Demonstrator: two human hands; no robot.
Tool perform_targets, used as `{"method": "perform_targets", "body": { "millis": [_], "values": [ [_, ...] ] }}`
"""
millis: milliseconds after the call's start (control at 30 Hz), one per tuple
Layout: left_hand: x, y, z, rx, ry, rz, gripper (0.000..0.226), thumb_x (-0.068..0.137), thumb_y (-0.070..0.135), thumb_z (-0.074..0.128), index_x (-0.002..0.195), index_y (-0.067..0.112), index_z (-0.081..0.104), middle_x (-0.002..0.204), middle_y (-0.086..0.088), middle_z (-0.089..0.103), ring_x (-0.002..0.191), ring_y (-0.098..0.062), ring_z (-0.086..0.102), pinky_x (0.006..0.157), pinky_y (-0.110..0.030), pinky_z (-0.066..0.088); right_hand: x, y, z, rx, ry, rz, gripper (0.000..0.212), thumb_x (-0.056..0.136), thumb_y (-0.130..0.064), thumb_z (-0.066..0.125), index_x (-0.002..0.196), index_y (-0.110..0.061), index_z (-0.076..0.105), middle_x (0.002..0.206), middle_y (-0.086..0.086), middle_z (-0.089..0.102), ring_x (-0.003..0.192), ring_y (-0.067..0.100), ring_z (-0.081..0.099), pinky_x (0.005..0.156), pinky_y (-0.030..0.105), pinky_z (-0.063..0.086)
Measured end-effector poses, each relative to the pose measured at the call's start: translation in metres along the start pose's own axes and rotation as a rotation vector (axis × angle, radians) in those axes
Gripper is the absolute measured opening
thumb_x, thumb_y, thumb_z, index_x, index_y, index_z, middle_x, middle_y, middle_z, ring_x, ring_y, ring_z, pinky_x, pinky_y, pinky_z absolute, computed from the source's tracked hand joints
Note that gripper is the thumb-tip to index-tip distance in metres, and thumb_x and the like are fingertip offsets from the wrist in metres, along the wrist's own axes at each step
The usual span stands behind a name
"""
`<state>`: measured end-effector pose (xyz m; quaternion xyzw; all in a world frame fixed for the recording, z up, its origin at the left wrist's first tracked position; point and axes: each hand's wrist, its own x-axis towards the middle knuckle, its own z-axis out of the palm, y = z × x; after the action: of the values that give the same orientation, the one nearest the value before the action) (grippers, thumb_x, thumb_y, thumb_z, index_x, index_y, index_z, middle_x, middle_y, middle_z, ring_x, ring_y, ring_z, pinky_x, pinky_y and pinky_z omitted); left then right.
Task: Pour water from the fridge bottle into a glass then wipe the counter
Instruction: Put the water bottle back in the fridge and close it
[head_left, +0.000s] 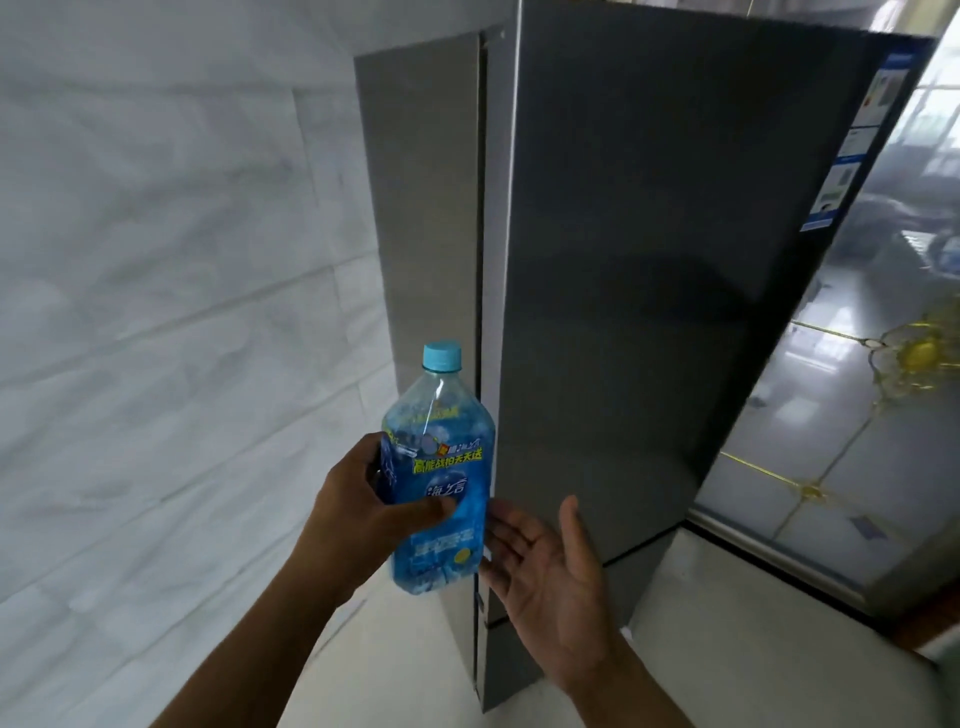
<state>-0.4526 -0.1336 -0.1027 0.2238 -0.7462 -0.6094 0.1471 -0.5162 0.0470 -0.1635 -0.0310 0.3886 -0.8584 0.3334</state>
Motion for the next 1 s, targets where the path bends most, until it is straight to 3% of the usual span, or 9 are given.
{"method": "perform_targets", "body": {
  "millis": [133, 333, 433, 533, 633, 700, 833, 933, 1000],
  "values": [
    [0.028, -0.003, -0.008, -0.013, -0.031, -0.008, 0.071, 0.049, 0.03, 0.088, 0.115, 0.018, 0.063, 0.108, -0.003, 0.077, 0.098, -0.022, 0.076, 0.088, -0.05, 0.061, 0.022, 0.0, 0.009, -0.01, 0.034, -0.016, 0.074, 0.086, -0.063, 0.042, 0.118, -0.002, 0.07, 0.126, 0.022, 0.065, 0.123, 0.034, 0.058, 0.106, 0.047, 0.042],
    [0.056, -0.003, -0.012, -0.038, -0.057, 0.003, 0.067, 0.051, 0.029, 0.088, 0.113, 0.021, 0.063, 0.105, 0.005, 0.078, 0.095, -0.012, 0.076, 0.072, -0.029, 0.064, 0.055, -0.008, 0.015, -0.129, 0.037, -0.06, 0.065, 0.086, -0.062, 0.052, 0.113, -0.007, 0.073, 0.123, 0.02, 0.067, 0.119, 0.031, 0.062, 0.097, 0.043, 0.049],
    [0.065, 0.002, -0.018, -0.054, -0.074, 0.018, 0.069, 0.05, 0.028, 0.087, 0.113, 0.019, 0.064, 0.104, 0.009, 0.078, 0.094, -0.012, 0.076, 0.068, -0.025, 0.063, 0.064, -0.018, 0.024, -0.347, 0.006, -0.129, 0.053, 0.079, -0.061, 0.059, 0.103, -0.018, 0.077, 0.115, 0.013, 0.072, 0.115, 0.026, 0.065, 0.095, 0.04, 0.051],
    [0.071, 0.01, -0.019, -0.054, -0.073, 0.044, 0.071, 0.048, 0.033, 0.087, 0.114, 0.02, 0.064, 0.105, 0.008, 0.078, 0.095, -0.014, 0.076, 0.072, -0.03, 0.065, 0.072, -0.034, 0.032, -0.683, -0.06, -0.257, 0.038, 0.092, -0.051, 0.05, 0.101, -0.022, 0.073, 0.108, 0.003, 0.074, 0.107, 0.019, 0.068, 0.094, 0.037, 0.054],
    [0.077, 0.019, -0.02, -0.052, -0.078, 0.064, 0.072, 0.05, 0.032, 0.087, 0.117, 0.017, 0.064, 0.107, 0.002, 0.078, 0.097, -0.02, 0.076, 0.083, -0.044, 0.064, 0.081, -0.051, 0.042, -1.125, -0.114, -0.577, 0.031, 0.101, -0.04, 0.043, 0.105, -0.019, 0.065, 0.099, -0.003, 0.069, 0.093, 0.01, 0.066, 0.076, 0.023, 0.056],
    [0.082, 0.025, -0.021, -0.068, -0.07, 0.07, 0.076, 0.048, 0.033, 0.088, 0.118, 0.016, 0.064, 0.108, 0.0, 0.078, 0.098, -0.021, 0.076, 0.085, -0.048, 0.063, 0.091, -0.064, 0.046, -1.488, -0.126, -0.904, 0.033, 0.103, -0.036, 0.039, 0.103, -0.013, 0.062, 0.097, -0.001, 0.063, 0.087, 0.005, 0.06, 0.071, 0.017, 0.05],
    [0.095, 0.038, -0.03, -0.097, -0.051, 0.097, 0.081, 0.046, 0.034, 0.089, 0.12, 0.016, 0.063, 0.109, -0.001, 0.078, 0.098, -0.02, 0.076, 0.086, -0.049, 0.062, 0.115, -0.096, 0.057, -2.013, -0.185, -1.582, 0.016, 0.092, -0.015, 0.06, 0.097, -0.005, 0.072, 0.098, 0.009, 0.07, 0.095, 0.026, 0.061, 0.093, 0.037, 0.047],
    [0.104, 0.043, -0.035, -0.089, -0.043, 0.112, 0.08, 0.048, 0.032, 0.089, 0.122, 0.016, 0.063, 0.112, -0.002, 0.077, 0.1, -0.023, 0.075, 0.089, -0.053, 0.061, 0.129, -0.12, 0.062, -2.429, -0.235, -1.654, 0.022, 0.092, -0.021, 0.058, 0.106, -0.011, 0.072, 0.115, 0.01, 0.07, 0.129, 0.034, 0.053, 0.12, 0.048, 0.022],
    [0.109, 0.042, -0.037, -0.094, -0.038, 0.115, 0.08, 0.048, 0.033, 0.089, 0.121, 0.017, 0.063, 0.111, -0.002, 0.077, 0.1, -0.023, 0.075, 0.089, -0.054, 0.06, 0.132, -0.132, 0.066, -2.608, -0.309, -1.657, 0.025, 0.095, -0.024, 0.052, 0.102, -0.013, 0.073, 0.113, 0.011, 0.071, 0.13, 0.034, 0.052, 0.123, 0.05, 0.013]
  ]
}}
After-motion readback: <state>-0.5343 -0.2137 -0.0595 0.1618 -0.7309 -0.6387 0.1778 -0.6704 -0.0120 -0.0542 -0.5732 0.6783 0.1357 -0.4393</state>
